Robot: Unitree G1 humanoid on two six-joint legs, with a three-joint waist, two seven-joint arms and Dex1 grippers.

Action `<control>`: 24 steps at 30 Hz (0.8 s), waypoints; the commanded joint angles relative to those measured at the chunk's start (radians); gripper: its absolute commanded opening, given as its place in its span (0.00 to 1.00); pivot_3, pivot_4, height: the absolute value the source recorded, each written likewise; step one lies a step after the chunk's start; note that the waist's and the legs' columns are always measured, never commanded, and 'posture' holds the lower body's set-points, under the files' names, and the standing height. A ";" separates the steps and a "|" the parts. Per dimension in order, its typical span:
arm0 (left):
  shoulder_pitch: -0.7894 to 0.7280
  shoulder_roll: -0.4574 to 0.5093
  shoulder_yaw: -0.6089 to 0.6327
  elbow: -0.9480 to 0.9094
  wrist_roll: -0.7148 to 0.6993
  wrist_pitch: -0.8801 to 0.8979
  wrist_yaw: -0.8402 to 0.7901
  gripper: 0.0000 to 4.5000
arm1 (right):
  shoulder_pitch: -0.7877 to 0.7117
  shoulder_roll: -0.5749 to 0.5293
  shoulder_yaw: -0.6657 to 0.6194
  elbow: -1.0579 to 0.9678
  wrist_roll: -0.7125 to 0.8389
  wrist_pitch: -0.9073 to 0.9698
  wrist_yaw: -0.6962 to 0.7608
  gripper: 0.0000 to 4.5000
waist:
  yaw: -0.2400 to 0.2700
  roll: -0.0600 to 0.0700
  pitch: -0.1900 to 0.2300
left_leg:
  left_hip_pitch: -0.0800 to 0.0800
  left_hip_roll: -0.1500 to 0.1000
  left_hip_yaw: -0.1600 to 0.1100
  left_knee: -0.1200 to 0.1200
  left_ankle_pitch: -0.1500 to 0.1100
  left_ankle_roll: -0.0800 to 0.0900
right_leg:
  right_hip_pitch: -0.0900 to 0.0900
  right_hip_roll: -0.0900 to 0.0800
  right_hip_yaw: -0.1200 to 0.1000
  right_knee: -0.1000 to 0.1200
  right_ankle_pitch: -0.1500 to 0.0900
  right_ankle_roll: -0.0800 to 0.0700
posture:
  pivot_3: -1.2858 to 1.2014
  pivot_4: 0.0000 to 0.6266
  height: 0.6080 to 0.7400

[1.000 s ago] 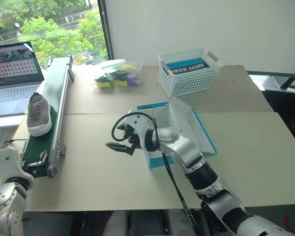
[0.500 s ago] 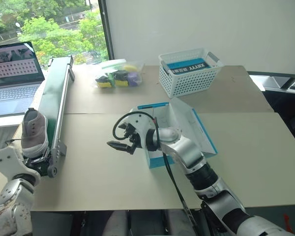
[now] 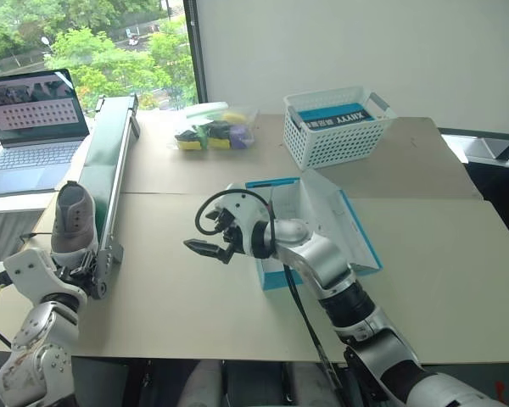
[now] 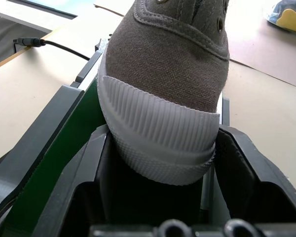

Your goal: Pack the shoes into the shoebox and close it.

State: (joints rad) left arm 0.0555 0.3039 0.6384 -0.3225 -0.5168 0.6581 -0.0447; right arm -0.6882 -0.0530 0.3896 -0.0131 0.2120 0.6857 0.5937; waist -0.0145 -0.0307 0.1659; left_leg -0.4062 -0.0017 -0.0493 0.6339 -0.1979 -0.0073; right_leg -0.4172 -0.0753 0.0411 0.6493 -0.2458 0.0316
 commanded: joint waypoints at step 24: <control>0.010 -0.172 -0.406 -0.314 -0.450 0.030 -0.084 0.51 | -0.218 0.235 -0.815 0.338 0.769 0.598 -0.348 1.00 | -0.018 -0.002 0.001 | -0.004 0.001 0.002 0.001 0.000 0.000 | 0.000 0.002 0.001 -0.002 0.002 0.001 | 0.52 0.24 0.99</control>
State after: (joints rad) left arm 0.0806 0.1365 0.2558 -0.5921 -0.9624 0.7057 -0.1235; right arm -0.8216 0.0929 -0.3966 0.3284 0.9070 1.2503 0.2743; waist -0.0320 -0.0327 0.1668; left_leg -0.4107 -0.0007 -0.0466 0.6346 -0.1977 -0.0072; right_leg -0.4185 -0.0732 0.0421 0.6474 -0.2442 0.0321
